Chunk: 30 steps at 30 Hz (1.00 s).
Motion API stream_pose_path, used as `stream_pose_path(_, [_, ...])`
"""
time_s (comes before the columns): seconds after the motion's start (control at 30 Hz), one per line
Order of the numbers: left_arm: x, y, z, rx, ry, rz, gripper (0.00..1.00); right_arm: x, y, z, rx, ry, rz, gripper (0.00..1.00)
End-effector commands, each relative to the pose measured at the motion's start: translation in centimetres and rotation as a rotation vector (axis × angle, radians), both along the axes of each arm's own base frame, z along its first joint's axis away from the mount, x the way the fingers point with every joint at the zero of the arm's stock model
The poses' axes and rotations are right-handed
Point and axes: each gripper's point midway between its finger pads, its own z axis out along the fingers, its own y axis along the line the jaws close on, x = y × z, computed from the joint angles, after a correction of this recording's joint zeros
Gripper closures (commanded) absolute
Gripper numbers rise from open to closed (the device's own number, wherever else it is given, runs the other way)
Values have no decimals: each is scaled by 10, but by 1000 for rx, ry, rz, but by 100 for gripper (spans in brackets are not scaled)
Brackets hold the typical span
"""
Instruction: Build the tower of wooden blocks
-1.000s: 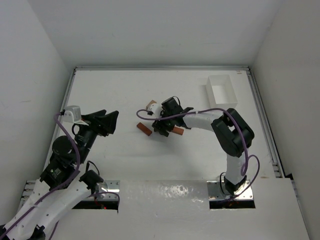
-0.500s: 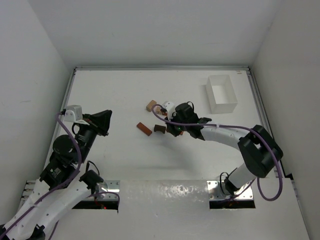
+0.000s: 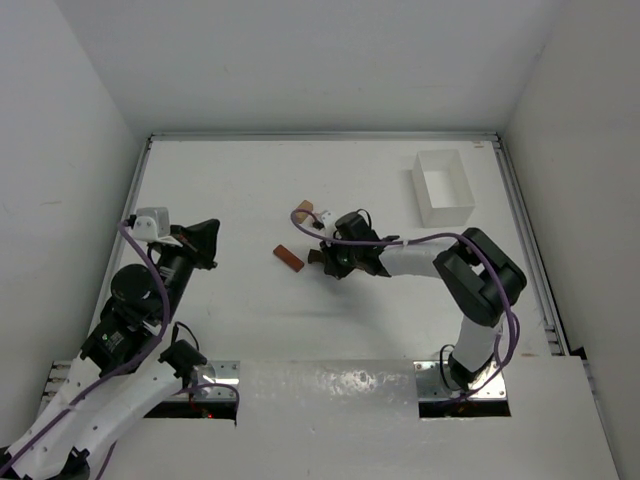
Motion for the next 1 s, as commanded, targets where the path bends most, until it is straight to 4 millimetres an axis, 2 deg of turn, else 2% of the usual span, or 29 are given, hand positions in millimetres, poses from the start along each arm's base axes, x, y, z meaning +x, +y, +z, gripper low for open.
stream_pose_path(0.0, [1, 8, 5, 3, -23, 31, 100, 27, 20, 21, 72, -78, -36, 100])
stream_pose_path(0.17, [3, 9, 4, 9, -17, 32, 100, 41, 13, 19, 30, -111, -70, 100])
stream_pose_path(0.33, [5, 9, 3, 8, -17, 32, 100, 46, 6, 20, 3, -130, -74, 100])
stream_pose_path(0.53, [7, 10, 2, 7, -14, 37, 100, 35, 13, 27, 42, -84, -34, 98])
stream_pose_path(0.63, [8, 10, 2, 9, -13, 34, 100, 28, 17, 46, 72, -68, -2, 91])
stream_pose_path(0.7, [9, 10, 1, 10, -12, 34, 100, 26, 18, 69, 104, -93, 7, 88])
stream_pose_path(0.8, [10, 10, 1, 10, -9, 34, 100, 31, 9, 92, 90, -158, -25, 84])
stream_pose_path(0.9, [10, 11, 1, 9, -12, 34, 100, 38, -20, 83, -35, -208, -80, 89])
stream_pose_path(0.93, [9, 10, 1, 10, -11, 28, 100, 39, -33, 74, -77, -201, -88, 91])
stream_pose_path(0.97, [9, 9, 0, 8, -11, 23, 100, 37, -37, 69, -90, -191, -70, 91])
